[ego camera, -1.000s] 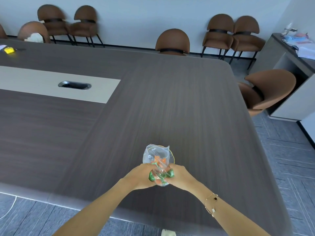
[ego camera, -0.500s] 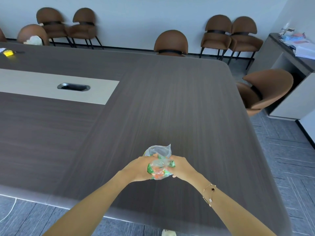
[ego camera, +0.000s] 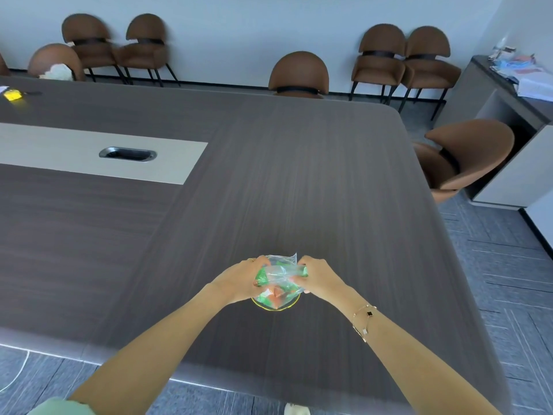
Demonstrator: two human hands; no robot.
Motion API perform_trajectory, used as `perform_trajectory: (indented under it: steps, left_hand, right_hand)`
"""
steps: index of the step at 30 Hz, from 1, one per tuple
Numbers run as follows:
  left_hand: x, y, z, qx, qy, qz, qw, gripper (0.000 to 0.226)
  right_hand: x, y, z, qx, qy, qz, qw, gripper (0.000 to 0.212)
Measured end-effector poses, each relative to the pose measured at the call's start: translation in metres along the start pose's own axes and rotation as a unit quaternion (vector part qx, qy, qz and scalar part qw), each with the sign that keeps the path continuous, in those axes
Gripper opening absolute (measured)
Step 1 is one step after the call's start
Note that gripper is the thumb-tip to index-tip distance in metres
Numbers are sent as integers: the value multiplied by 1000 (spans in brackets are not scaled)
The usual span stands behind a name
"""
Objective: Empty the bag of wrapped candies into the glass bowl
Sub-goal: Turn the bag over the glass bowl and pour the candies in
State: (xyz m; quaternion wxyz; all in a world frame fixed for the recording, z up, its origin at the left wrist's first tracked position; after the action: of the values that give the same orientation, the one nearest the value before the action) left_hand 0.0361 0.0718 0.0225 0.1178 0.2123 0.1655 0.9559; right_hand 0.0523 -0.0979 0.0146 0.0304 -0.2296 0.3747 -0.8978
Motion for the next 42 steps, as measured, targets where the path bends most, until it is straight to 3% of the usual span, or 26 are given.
perform_trajectory:
  steps: [10, 16, 19, 24, 27, 33, 37, 42]
  left_hand:
    - [-11, 11, -8, -167, -25, -112, 979, 42]
    - [-17, -11, -2, -230, -8, -39, 972, 58]
    - [-20, -16, 1, -274, -4, -37, 961, 63]
    - [-24, -11, 7, -337, -41, -12, 941, 41]
    - [-25, -7, 12, -330, -48, -19, 943, 23]
    - [-28, -10, 23, -263, -20, -30, 964, 43]
    - [-30, -9, 30, -299, -9, -53, 953, 33]
    - [-29, -4, 37, -309, 22, -85, 947, 39]
  right_hand:
    - [-6, 0, 11, 111, 2, 48, 993, 39]
    - [-9, -2, 13, 167, -25, 88, 982, 51]
    - [-11, -1, 13, 175, -43, 90, 979, 46]
    - [-13, -4, 12, 199, -54, 97, 974, 42]
    - [-12, -6, 15, 200, -53, 98, 974, 33]
    - [-10, -10, 23, 197, 1, 112, 974, 31]
    - [-10, -14, 26, 198, 27, 131, 971, 32]
    - [-11, -21, 32, 183, 42, 140, 972, 29]
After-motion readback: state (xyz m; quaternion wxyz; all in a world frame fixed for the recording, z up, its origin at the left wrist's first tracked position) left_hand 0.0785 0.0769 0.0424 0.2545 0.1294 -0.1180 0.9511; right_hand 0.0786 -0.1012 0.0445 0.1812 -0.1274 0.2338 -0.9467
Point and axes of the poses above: each hand's wrist, its own x-axis away from the middle knuckle, its own z-axis out of the back of the hand, y = z × x, the point moved 6 cm from there along -x, towards the middle knuckle, and after that the axes turned 4 degrees about -x, right-handed, at the moved point
